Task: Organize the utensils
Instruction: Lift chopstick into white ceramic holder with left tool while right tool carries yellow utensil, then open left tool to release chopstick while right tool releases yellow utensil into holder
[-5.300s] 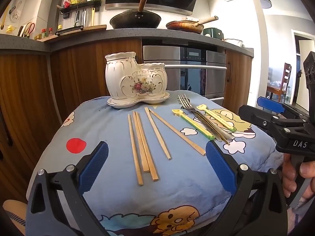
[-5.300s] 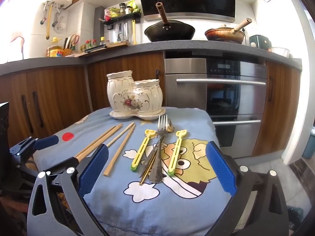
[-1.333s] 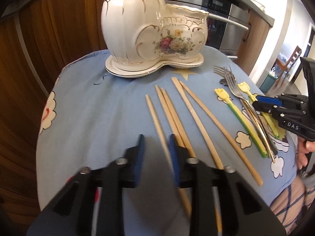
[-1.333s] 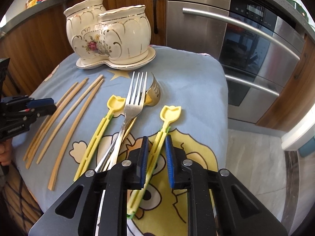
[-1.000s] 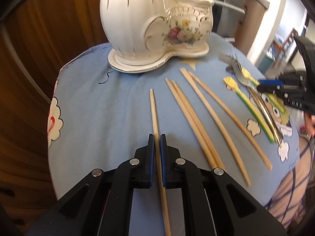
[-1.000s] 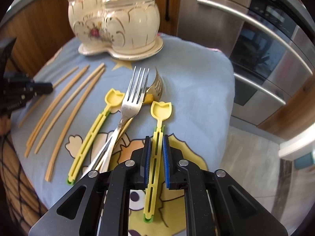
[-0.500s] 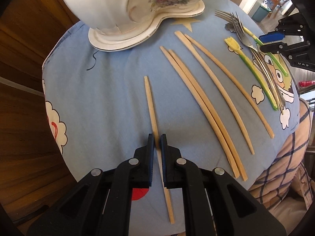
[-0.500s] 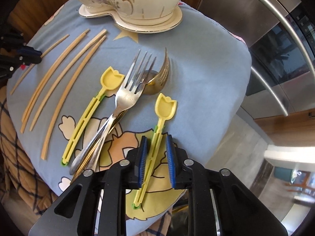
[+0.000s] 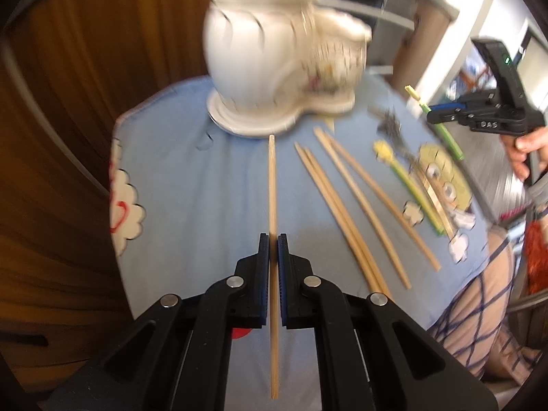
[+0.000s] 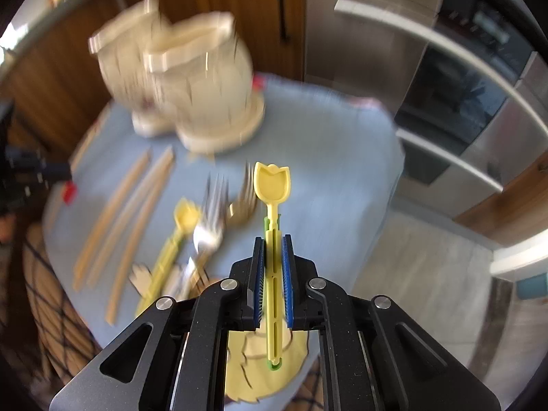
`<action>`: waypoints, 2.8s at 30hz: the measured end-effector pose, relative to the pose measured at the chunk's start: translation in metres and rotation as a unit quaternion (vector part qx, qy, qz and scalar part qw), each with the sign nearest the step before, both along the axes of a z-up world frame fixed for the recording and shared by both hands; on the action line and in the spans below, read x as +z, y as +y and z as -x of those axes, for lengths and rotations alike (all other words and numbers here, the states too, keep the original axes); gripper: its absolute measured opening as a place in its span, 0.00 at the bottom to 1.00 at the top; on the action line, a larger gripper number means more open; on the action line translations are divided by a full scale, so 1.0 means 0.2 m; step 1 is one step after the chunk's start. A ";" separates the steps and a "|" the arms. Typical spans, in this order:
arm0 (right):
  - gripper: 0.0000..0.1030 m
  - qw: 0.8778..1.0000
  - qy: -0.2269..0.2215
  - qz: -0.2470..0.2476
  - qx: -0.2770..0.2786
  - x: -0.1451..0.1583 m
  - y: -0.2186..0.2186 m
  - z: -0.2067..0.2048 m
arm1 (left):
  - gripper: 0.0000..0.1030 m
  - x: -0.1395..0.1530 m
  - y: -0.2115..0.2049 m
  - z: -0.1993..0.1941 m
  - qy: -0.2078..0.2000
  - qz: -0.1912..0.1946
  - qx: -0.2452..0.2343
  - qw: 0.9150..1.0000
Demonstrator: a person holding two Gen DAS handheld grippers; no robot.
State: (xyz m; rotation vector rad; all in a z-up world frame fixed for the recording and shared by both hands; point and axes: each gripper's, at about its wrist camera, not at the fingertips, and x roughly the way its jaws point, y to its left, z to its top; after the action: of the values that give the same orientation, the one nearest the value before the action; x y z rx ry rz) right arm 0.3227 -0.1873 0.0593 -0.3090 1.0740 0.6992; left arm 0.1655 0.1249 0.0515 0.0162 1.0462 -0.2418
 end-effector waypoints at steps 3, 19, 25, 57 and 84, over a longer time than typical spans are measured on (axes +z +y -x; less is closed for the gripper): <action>0.10 0.998 -0.036 -0.053 -0.015 0.11 -0.02 0.01 | 0.05 0.10 0.05 0.07 -0.048 0.021 0.020 0.998; 0.10 0.946 -0.163 -0.277 -0.039 0.39 0.14 0.10 | 0.05 0.54 0.10 -0.02 -0.303 0.106 0.092 0.943; 0.10 0.928 -0.199 -0.314 -0.037 0.42 0.25 0.04 | 0.05 0.66 0.08 -0.15 -0.373 0.116 0.101 0.915; 0.11 0.953 -0.207 -0.215 -0.042 0.18 0.54 -0.08 | 0.05 0.36 -0.04 -0.47 -0.300 0.050 0.113 0.946; 0.18 0.947 -0.218 -0.229 -0.061 0.23 0.39 -0.06 | 0.33 0.43 -0.01 -0.36 -0.325 0.047 0.105 0.939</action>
State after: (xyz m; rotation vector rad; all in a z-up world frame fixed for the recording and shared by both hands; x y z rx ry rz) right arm 0.3352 -0.1100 0.1048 0.0094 0.4833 0.7052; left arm 0.2370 0.1238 0.1384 -0.0967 0.3699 -0.0780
